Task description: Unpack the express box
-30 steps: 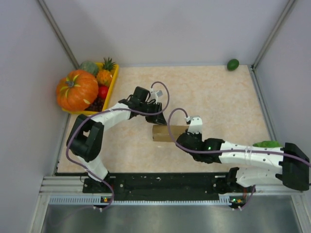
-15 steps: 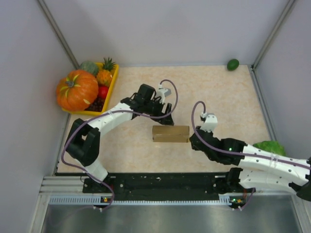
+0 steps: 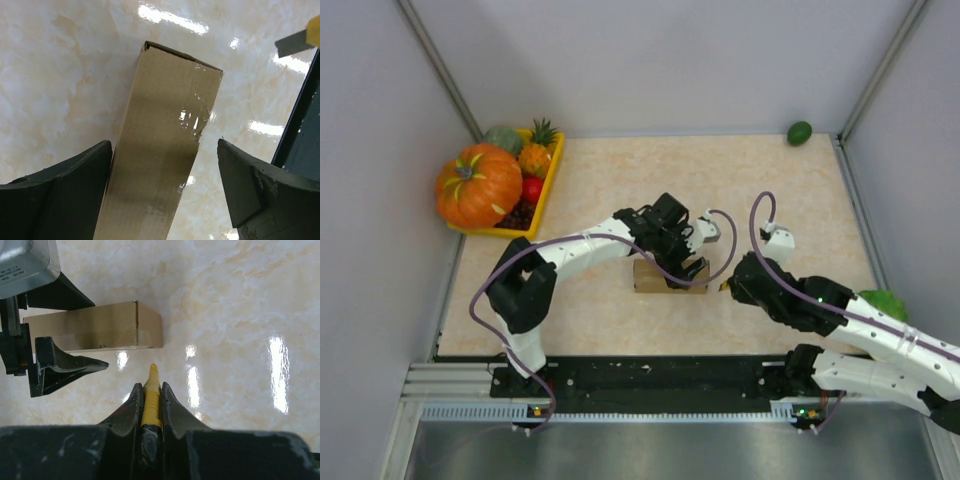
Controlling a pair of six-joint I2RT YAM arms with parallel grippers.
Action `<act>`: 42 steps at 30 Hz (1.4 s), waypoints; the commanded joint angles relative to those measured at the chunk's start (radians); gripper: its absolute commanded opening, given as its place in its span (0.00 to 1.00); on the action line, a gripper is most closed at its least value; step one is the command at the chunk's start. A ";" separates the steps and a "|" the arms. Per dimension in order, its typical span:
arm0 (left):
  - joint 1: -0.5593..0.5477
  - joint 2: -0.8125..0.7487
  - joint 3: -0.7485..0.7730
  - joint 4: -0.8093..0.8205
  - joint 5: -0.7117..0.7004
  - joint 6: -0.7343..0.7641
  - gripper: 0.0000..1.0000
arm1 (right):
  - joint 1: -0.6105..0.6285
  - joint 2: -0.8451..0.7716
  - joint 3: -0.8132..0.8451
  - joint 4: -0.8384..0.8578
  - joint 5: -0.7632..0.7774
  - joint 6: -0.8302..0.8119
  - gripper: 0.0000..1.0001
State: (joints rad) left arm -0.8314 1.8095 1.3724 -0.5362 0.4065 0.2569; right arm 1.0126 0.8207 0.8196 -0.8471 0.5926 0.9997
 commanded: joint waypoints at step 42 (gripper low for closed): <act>-0.017 -0.104 -0.254 0.171 -0.186 0.108 0.25 | -0.170 0.003 -0.181 0.669 -0.160 -0.466 0.00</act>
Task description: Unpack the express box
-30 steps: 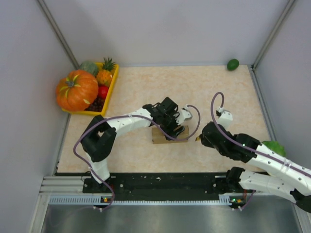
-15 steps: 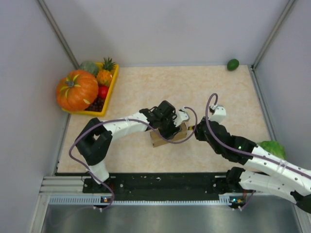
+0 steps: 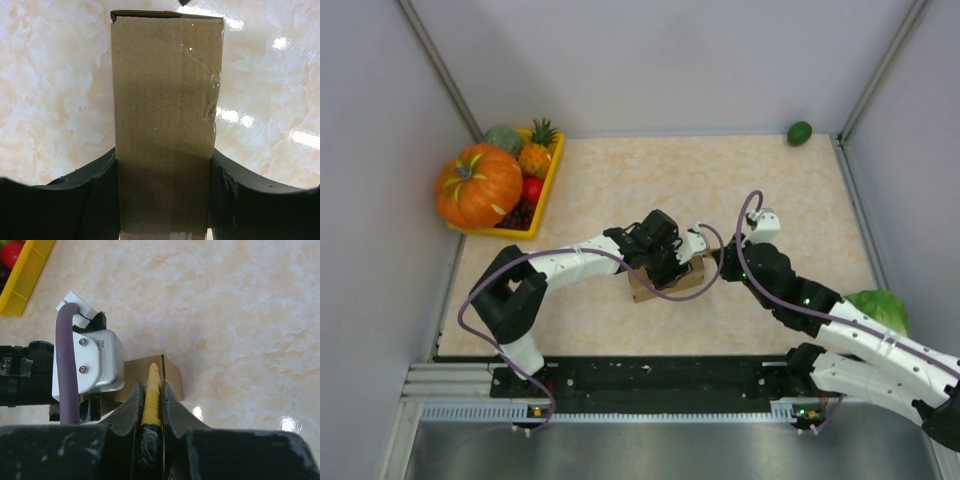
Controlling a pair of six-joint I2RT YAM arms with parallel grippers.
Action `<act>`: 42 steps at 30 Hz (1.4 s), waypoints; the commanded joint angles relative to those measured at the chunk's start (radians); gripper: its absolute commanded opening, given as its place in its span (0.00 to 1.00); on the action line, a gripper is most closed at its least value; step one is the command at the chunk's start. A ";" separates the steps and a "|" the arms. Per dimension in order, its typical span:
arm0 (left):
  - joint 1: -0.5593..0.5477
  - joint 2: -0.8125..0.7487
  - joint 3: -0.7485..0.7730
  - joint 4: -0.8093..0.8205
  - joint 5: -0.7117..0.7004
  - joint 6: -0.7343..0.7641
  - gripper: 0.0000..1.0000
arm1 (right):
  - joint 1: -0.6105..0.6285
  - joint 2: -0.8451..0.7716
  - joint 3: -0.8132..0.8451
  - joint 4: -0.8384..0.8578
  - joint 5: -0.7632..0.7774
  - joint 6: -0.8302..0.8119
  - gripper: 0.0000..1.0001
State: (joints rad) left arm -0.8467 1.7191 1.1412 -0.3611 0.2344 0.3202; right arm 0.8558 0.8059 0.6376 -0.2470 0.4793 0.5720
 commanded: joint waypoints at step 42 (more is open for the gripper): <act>0.000 0.010 -0.017 -0.019 -0.026 0.048 0.21 | -0.026 0.049 -0.023 0.081 -0.008 -0.044 0.00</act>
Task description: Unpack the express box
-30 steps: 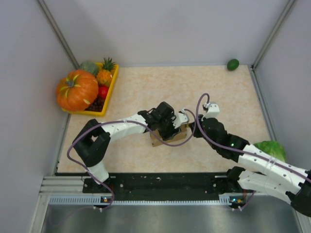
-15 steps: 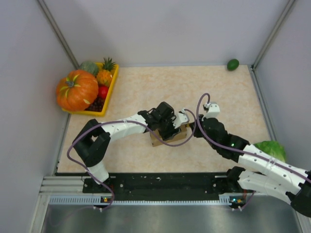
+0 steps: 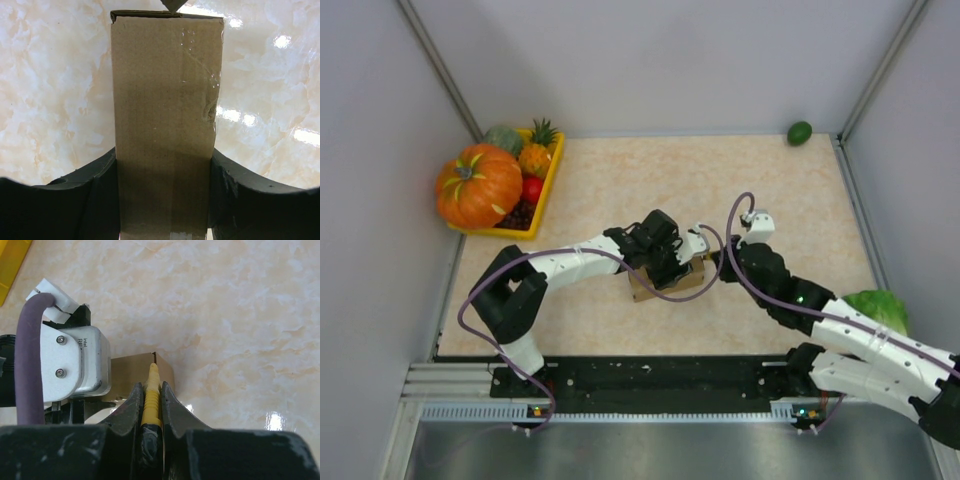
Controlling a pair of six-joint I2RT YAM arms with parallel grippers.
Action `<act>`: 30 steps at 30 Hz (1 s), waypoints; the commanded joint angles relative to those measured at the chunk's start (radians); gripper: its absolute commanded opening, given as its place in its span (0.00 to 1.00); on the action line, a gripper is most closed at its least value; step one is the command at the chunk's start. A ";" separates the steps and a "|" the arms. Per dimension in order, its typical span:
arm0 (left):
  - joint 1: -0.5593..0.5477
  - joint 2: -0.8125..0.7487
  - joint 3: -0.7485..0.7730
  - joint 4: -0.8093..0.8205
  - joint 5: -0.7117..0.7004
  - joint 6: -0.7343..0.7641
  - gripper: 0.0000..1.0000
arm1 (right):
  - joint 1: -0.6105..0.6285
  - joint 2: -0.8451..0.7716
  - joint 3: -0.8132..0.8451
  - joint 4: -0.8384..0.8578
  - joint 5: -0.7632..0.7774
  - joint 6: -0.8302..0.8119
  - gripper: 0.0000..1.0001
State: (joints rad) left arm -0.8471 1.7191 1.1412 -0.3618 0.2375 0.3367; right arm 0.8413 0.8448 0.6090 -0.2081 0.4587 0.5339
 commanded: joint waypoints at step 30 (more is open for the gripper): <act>0.049 0.050 -0.008 -0.020 -0.043 -0.008 0.17 | -0.011 0.013 0.008 -0.149 -0.219 -0.002 0.00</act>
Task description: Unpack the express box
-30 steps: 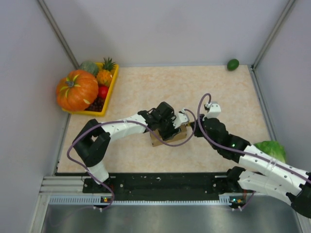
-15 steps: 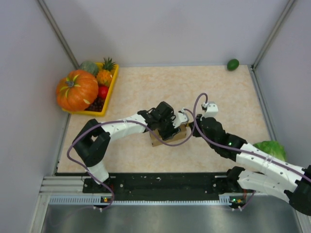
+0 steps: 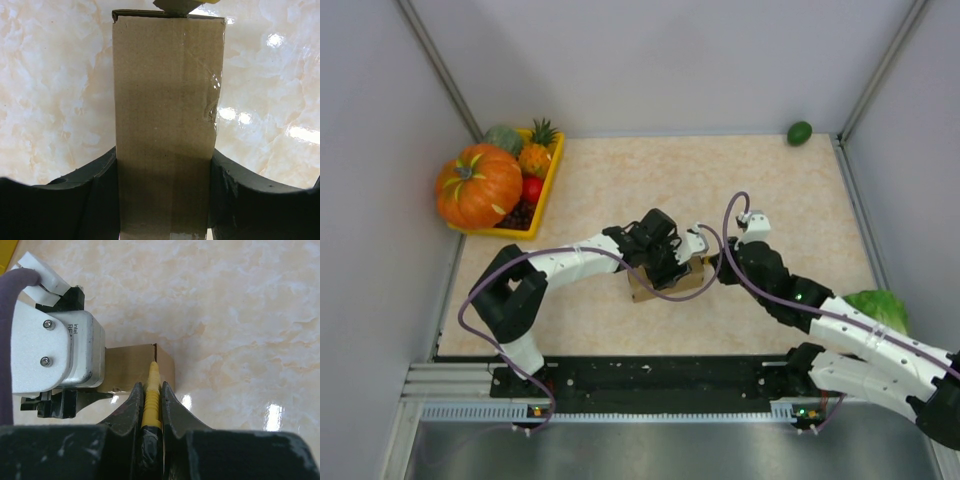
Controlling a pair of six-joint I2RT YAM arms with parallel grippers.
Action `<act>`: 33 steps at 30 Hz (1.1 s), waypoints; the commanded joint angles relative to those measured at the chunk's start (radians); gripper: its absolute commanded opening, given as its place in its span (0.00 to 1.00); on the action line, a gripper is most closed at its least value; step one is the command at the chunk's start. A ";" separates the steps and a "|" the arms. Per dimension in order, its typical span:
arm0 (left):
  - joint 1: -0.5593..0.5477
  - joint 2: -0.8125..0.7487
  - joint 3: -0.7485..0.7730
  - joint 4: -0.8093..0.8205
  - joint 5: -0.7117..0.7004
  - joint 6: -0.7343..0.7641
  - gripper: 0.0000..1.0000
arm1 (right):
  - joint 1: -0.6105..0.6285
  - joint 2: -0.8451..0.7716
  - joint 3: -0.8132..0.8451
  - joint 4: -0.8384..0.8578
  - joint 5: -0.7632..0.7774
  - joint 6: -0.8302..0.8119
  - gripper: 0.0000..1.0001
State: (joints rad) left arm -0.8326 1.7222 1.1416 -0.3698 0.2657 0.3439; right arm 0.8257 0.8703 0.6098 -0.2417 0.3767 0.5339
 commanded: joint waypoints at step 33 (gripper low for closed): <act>0.066 0.079 0.041 -0.050 -0.083 -0.048 0.21 | 0.004 -0.174 0.116 -0.353 -0.121 0.026 0.00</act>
State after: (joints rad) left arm -0.8108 1.7515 1.1790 -0.4019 0.2905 0.3355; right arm 0.8177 0.7643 0.6537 -0.4599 0.2634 0.5282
